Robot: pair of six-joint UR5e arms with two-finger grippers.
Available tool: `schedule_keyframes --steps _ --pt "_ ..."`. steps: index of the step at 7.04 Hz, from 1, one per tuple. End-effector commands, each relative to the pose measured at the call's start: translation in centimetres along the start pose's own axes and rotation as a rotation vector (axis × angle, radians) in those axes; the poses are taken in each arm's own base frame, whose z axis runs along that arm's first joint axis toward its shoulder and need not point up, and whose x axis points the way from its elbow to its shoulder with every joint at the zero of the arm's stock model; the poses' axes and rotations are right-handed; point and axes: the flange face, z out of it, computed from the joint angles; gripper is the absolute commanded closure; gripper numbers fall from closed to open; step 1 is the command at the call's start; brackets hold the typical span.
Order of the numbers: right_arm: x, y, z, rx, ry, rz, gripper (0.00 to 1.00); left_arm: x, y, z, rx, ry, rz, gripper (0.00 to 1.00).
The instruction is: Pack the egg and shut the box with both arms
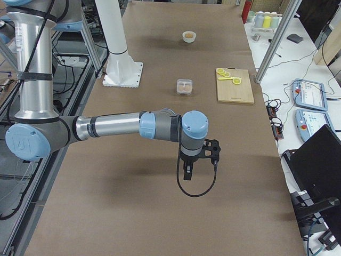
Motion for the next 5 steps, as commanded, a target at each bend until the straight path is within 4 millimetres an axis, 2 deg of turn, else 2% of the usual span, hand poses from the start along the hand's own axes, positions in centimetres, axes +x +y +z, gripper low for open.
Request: schedule_keyframes --steps 1,5 --pt "0.01 0.05 0.02 0.0 -0.001 0.001 0.0 0.07 -0.13 -0.06 0.002 -0.001 0.002 0.02" --pt "-0.16 0.05 -0.13 0.003 -0.002 -0.001 0.0 0.56 -0.6 -0.51 0.014 0.0 0.012 0.02"
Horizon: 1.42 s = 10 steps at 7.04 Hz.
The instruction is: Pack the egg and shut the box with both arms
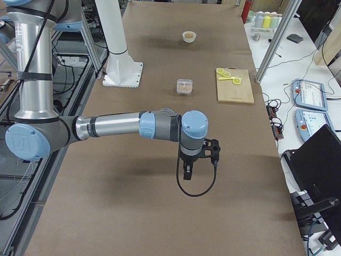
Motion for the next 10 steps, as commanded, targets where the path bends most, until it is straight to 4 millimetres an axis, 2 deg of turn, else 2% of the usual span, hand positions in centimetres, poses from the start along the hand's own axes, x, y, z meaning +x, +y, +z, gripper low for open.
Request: schedule_keyframes --steps 1,2,4,5,6,8,9,10 --pt "-0.1 0.0 -0.1 0.002 -0.001 -0.001 0.0 1.7 -1.7 -1.1 0.029 0.011 0.032 0.02" --pt "-0.2 0.0 -0.1 0.003 -0.003 -0.002 0.0 3.6 -3.8 -2.2 0.062 0.02 0.06 0.02" --pt "-0.3 0.0 0.0 0.002 -0.03 0.0 0.0 8.1 -5.9 -5.1 0.103 0.1 0.076 0.02" --pt "-0.4 0.0 0.0 0.002 -0.032 0.0 0.0 10.7 -6.8 -5.1 0.064 0.189 -0.083 0.02" --pt "-0.4 0.0 0.0 0.001 -0.033 0.002 0.0 17.1 -7.0 -3.9 0.024 0.204 -0.079 0.02" --pt "-0.2 0.0 0.1 -0.002 -0.032 0.005 0.0 22.9 -5.7 -0.8 0.009 0.124 -0.169 0.02" --pt "-0.1 0.1 0.2 -0.003 -0.034 0.006 0.0 24.6 -5.2 0.6 0.017 0.103 -0.191 0.02" --pt "-0.1 0.1 0.3 -0.006 -0.034 0.007 0.0 27.0 -4.4 3.1 0.05 0.064 -0.187 0.02"
